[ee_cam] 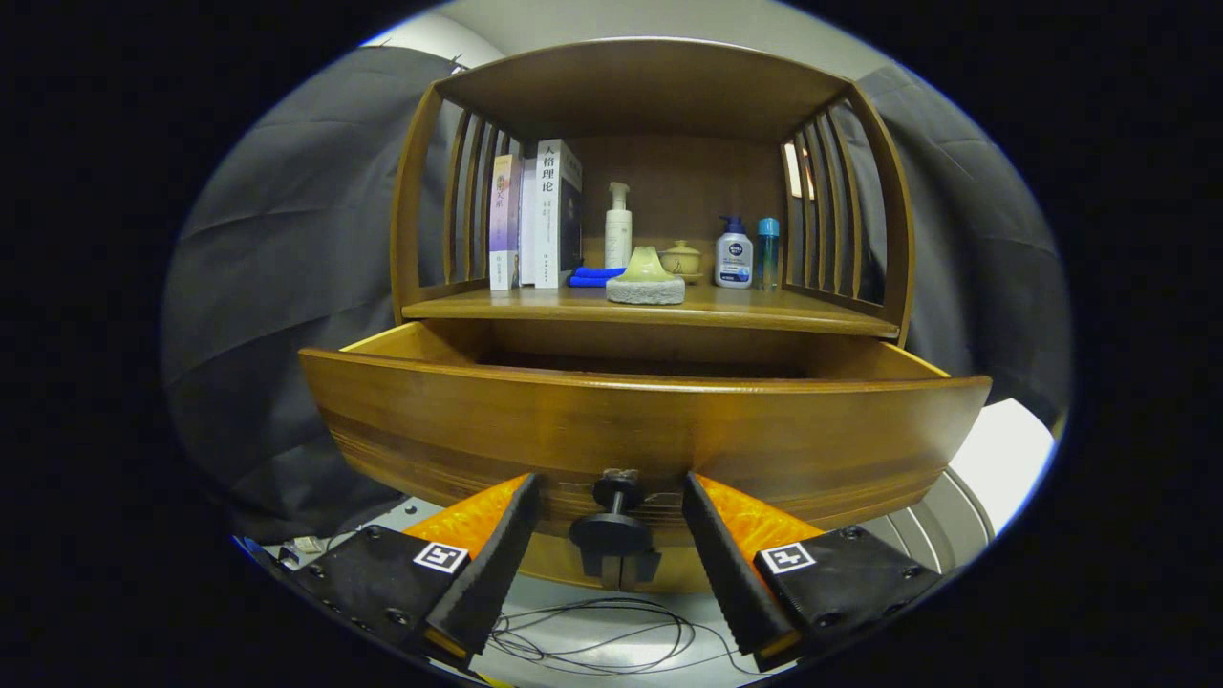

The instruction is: Pull open the drawer, take out the items inside it, and place them on the countertop above the cabinet.

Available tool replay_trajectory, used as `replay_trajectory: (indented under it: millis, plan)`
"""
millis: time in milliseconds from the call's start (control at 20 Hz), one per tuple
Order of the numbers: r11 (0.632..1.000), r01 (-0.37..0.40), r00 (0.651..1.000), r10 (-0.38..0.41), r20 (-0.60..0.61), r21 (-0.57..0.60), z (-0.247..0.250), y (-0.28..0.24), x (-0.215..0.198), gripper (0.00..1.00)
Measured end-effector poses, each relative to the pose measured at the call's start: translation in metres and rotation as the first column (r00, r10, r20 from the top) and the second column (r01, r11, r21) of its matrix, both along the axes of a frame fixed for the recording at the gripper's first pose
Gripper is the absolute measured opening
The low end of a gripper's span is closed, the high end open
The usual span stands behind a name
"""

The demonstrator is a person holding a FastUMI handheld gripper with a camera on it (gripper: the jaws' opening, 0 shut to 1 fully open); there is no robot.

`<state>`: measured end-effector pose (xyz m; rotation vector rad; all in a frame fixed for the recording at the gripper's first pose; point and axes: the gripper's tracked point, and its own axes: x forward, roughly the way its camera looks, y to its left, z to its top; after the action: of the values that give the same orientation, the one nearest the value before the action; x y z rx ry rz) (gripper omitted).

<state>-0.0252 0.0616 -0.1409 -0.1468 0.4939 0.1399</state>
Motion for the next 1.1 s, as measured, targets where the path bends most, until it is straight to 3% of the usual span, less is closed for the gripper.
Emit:
replay_trajectory:
  millis: [800, 1100]
  plan:
    - [0.989, 0.101, 0.995, -0.098, -0.034, 0.111, -0.001, 0.003, 0.039, 0.90]
    - [0.989, 0.109, 0.994, -0.106, -0.036, 0.103, -0.005, 0.004, 0.060, 0.90]
